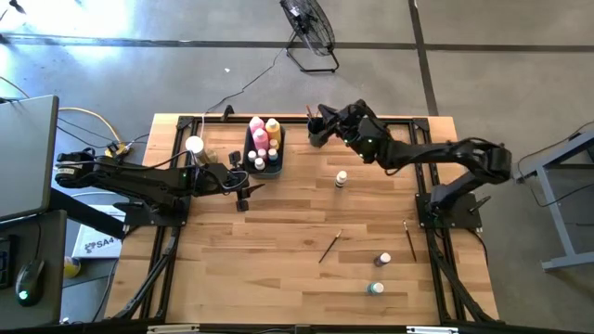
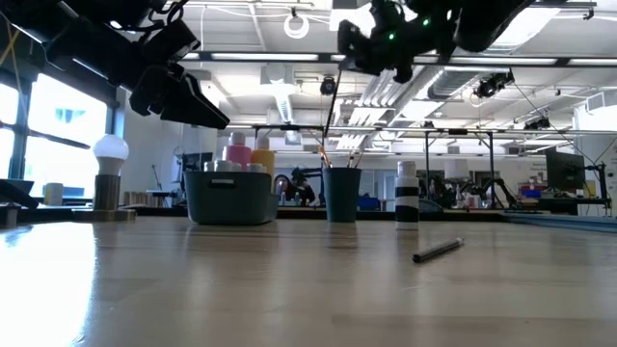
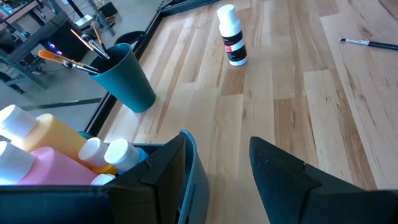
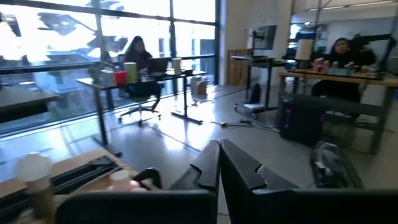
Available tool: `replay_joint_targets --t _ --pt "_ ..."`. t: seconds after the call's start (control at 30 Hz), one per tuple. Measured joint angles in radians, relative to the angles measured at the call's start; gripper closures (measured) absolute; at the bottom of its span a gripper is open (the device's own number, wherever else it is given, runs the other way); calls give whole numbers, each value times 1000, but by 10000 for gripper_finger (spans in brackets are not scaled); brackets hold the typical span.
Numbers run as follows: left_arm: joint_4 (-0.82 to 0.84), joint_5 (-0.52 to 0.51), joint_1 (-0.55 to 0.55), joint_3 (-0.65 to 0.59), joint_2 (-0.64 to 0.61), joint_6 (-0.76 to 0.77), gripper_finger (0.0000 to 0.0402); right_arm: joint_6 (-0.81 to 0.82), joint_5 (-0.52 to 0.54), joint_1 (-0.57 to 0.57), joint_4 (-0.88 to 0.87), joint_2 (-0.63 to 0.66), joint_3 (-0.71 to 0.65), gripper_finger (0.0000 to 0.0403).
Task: Pick & Place Paint Supplies
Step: Put the silver paint brush into the green cup
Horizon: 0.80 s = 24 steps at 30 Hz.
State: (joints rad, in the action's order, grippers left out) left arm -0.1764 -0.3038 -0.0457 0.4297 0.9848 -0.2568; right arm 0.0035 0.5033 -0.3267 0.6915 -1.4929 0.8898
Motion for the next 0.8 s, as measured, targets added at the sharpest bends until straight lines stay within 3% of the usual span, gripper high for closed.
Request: replay_joint_targets --t 0.33,0.8 --pt "0 0 0 0 0 0 226 -63 175 -31 161 -161 0 400" --pt "0 0 0 0 0 0 226 -103 275 -36 185 -201 0 400"
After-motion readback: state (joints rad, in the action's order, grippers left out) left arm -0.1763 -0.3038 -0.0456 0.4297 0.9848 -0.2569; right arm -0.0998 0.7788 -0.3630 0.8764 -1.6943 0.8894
